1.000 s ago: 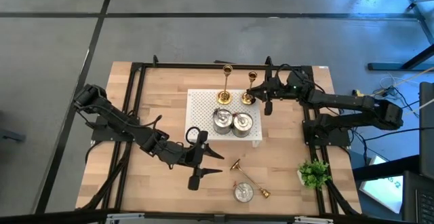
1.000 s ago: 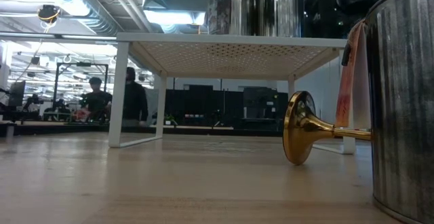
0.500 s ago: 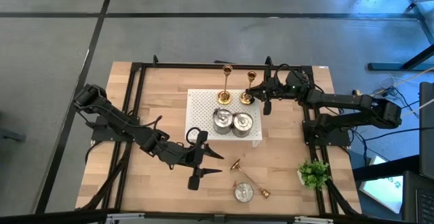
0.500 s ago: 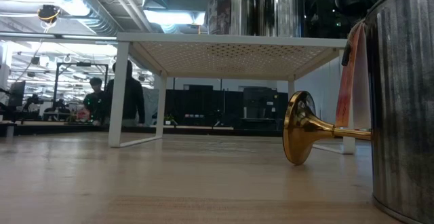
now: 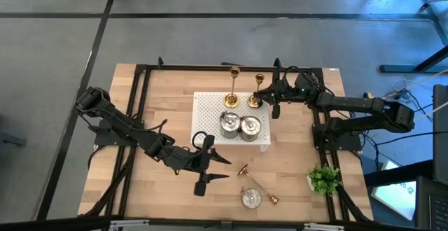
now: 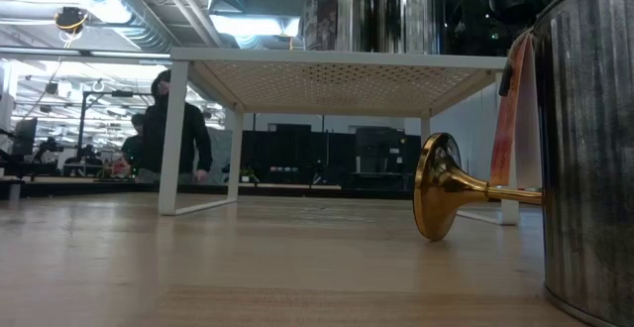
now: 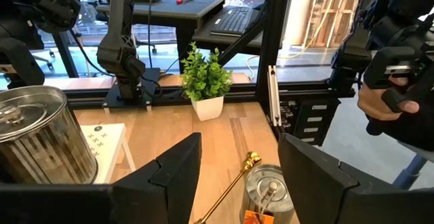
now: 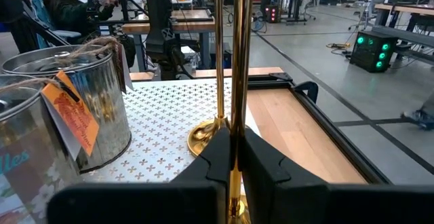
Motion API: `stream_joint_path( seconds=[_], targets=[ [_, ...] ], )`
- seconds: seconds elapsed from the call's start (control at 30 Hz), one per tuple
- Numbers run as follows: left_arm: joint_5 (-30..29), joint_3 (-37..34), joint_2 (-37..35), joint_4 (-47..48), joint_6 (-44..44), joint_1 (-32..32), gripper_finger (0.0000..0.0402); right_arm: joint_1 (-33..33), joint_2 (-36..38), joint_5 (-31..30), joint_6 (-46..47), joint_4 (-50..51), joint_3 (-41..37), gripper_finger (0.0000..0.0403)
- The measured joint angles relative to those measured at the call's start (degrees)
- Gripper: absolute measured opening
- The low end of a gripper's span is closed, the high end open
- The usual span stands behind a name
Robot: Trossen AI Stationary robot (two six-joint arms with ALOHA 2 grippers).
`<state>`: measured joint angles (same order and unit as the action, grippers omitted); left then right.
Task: Pick & Place candle stick holders
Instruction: Put the left gold candle holder on the shelf aligned with the other gold candle holder
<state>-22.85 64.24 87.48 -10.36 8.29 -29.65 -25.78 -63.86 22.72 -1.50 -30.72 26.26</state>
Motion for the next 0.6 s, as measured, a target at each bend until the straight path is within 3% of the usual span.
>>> stream_joint_path(
  seconds=[0.6],
  targets=[
    [0.5,0.0,1.6,0.3,0.1,-0.2,0.0192,0.0,0.0,0.4,0.0,0.5,0.0,0.0053]
  ],
)
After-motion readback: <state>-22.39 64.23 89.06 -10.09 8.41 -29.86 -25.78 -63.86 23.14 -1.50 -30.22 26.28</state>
